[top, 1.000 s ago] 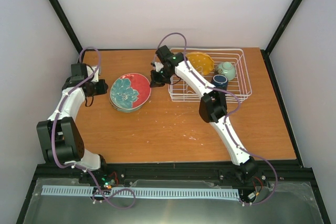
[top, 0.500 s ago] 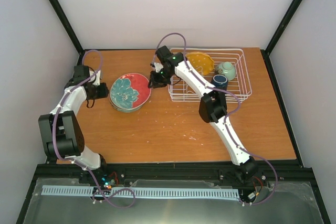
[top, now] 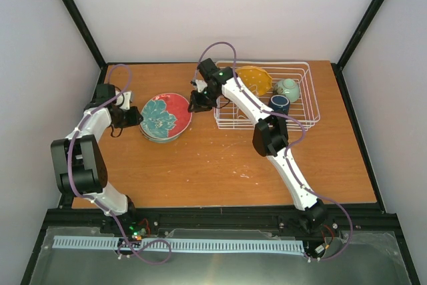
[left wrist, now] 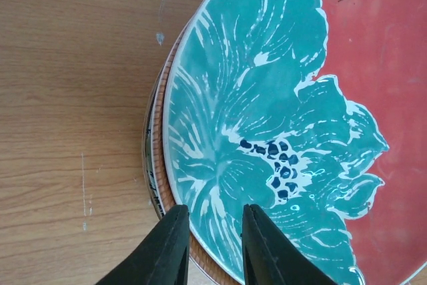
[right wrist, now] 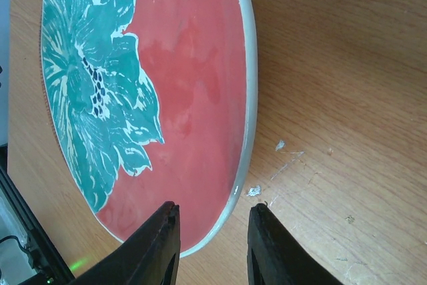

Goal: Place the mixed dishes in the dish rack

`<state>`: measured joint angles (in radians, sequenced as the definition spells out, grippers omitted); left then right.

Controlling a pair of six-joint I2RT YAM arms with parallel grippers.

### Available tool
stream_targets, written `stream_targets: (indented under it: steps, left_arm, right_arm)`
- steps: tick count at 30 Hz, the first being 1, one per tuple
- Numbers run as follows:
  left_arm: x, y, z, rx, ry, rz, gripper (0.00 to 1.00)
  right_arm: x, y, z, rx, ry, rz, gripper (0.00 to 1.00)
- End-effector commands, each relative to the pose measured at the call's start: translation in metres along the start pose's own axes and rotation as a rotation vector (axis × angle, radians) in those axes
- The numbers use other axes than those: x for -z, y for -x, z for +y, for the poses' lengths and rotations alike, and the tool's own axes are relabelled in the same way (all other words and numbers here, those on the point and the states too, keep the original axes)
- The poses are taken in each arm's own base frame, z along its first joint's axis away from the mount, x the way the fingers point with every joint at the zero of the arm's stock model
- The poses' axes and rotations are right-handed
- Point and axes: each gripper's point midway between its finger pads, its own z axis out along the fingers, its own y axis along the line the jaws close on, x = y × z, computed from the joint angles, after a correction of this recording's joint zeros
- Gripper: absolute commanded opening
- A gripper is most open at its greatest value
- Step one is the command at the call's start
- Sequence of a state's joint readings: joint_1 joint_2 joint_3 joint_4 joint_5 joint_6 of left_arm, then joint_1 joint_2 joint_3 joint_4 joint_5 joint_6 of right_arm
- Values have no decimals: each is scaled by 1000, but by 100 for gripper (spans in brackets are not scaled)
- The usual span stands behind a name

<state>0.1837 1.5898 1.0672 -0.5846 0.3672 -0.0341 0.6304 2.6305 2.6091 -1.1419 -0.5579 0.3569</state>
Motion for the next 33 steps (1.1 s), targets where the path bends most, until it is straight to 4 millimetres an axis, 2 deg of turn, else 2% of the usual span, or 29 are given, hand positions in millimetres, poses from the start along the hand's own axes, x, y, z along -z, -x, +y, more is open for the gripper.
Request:
stream_targets:
  steps: [1, 7, 15, 23, 33]
  left_arm:
    - [0, 7, -5, -7, -26, -16, 24]
    - [-3, 3, 2, -2, 8, -9, 24]
    - [-25, -11, 3, 5, -7, 28, 24]
    - [-47, -18, -6, -19, -30, 66, 23]
    - [-53, -18, -16, -25, -59, 65, 23]
  right_arm:
    - [-65, -43, -11, -46, 4, 163, 30]
    - [-66, -45, -11, -40, 1, 169, 30]
    - [-69, -47, -7, -36, 7, 174, 30]
    - [-68, -47, -6, -34, 9, 170, 30]
    - [-76, -48, 2, -43, 52, 177, 28]
